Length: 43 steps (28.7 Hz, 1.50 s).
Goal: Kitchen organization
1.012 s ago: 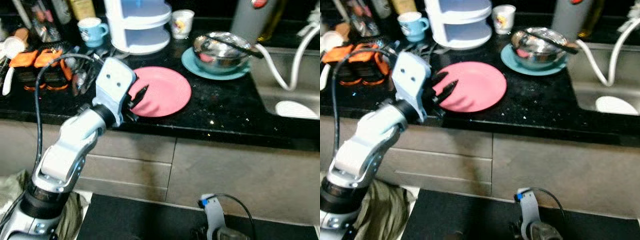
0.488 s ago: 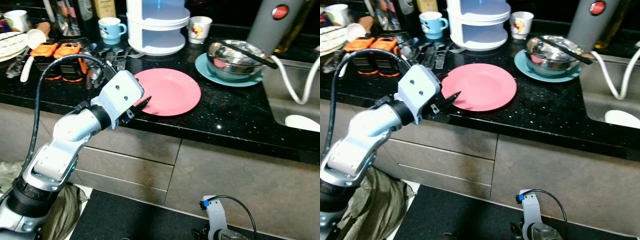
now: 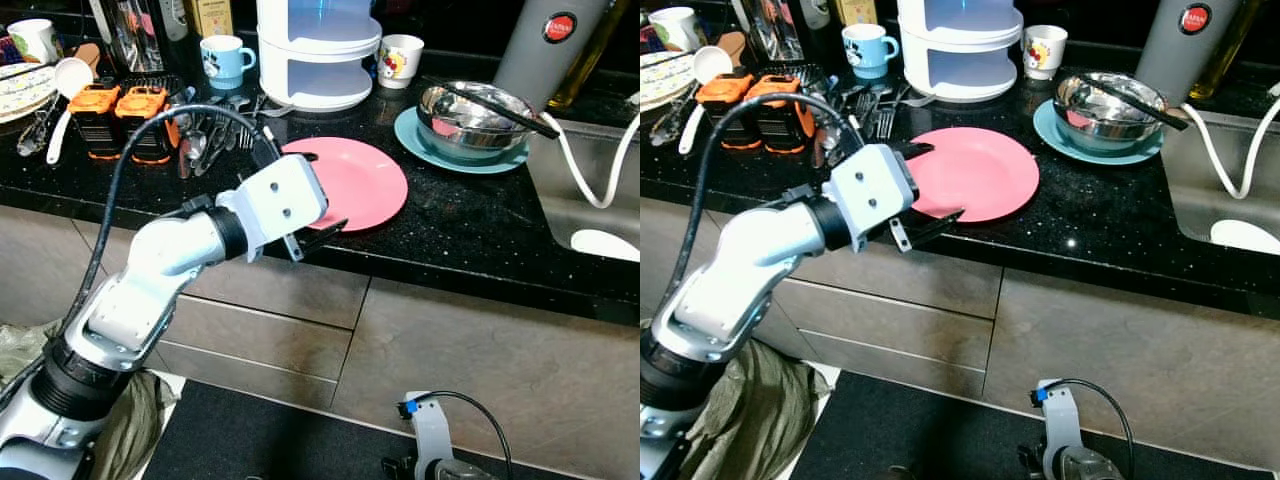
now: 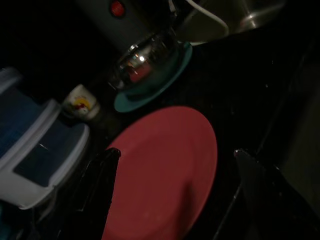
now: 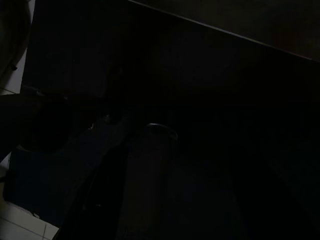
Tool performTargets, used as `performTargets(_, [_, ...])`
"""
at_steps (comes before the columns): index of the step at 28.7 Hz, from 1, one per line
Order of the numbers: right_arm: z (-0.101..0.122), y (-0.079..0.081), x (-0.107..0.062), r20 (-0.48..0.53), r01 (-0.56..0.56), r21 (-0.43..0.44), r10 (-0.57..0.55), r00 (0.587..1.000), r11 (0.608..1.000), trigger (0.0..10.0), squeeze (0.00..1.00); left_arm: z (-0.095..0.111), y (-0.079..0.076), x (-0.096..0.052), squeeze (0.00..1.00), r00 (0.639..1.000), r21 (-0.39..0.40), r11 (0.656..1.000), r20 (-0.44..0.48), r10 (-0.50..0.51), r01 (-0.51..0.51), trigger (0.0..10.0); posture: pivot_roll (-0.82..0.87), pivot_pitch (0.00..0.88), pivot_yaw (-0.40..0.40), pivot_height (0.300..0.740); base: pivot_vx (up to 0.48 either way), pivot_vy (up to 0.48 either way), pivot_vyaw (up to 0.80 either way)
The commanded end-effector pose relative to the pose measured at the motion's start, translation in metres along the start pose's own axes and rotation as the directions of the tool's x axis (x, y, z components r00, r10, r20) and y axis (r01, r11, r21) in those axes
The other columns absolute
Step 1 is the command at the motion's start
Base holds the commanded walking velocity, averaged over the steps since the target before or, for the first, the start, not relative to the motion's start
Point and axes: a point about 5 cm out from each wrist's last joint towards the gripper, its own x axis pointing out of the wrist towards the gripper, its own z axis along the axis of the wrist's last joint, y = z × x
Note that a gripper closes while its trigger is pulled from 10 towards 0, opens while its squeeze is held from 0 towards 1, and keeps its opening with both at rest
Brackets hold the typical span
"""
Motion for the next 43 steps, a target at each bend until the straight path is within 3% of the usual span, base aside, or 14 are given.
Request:
performTargets(1, [-0.005, 0.001, 0.000, -0.010, -0.002, 0.018, 0.002, 1.000, 1.000, 10.0, 0.00, -0.002, -0.004, 0.005, 1.00, 0.999, 0.026, 0.999, -0.009, -0.034, 0.035, 10.0, 0.06, 0.098, -0.011, 0.740, 0.000, 0.000, 0.00])
performTargets(2, [-0.005, 0.001, 0.000, -0.010, -0.002, 0.018, 0.002, 1.000, 1.000, 10.0, 0.00, -0.005, -0.005, 0.006, 1.00, 0.999, 0.033, 0.999, -0.019, -0.042, 0.042, 10.0, 0.06, 0.101, -0.011, 0.740, 0.000, 0.000, 0.00])
performTargets(3, [-0.005, 0.001, 0.000, -0.010, -0.002, 0.019, 0.002, 1.000, 1.000, 10.0, 0.00, -0.008, -0.008, 0.007, 0.00, 0.998, 0.041, 0.997, -0.031, -0.058, 0.059, 10.0, 0.06, 0.103, -0.011, 0.740, 0.000, 0.000, 0.00])
performTargets(14, [-0.006, 0.000, 0.000, -0.006, 0.000, 0.026, 0.000, 1.000, 1.000, 10.0, 0.00, -0.021, -0.008, 0.018, 0.00, 0.991, 0.128, 0.983, -0.063, -0.121, 0.128, 10.0, 0.04, 0.112, -0.002, 0.740, 0.000, 0.000, 0.00])
performTargets(25, [-0.007, -0.003, -0.001, -0.005, 0.011, 0.030, -0.011, 1.000, 0.999, 10.0, 0.00, -0.041, -0.006, 0.018, 0.00, 0.978, 0.166, 0.970, -0.136, -0.156, 0.178, 10.0, 0.01, 0.123, -0.002, 0.740, 0.000, 0.000, 0.00])
performTargets(35, [-0.008, -0.006, -0.003, -0.003, 0.018, 0.031, -0.018, 1.000, 0.999, 10.0, 0.00, -0.056, 0.011, 0.013, 0.00, 0.979, 0.209, 0.971, -0.187, -0.077, 0.117, 10.0, 0.01, 0.125, -0.007, 0.740, 0.000, 0.000, 0.00])
performTargets(43, [-0.008, -0.006, -0.003, -0.003, 0.021, 0.032, -0.021, 1.000, 0.999, 10.0, 0.00, -0.061, 0.014, 0.012, 0.00, 0.979, 0.204, 0.974, -0.194, -0.058, 0.098, 10.0, 0.01, 0.126, -0.007, 0.740, 0.000, 0.000, 0.00])
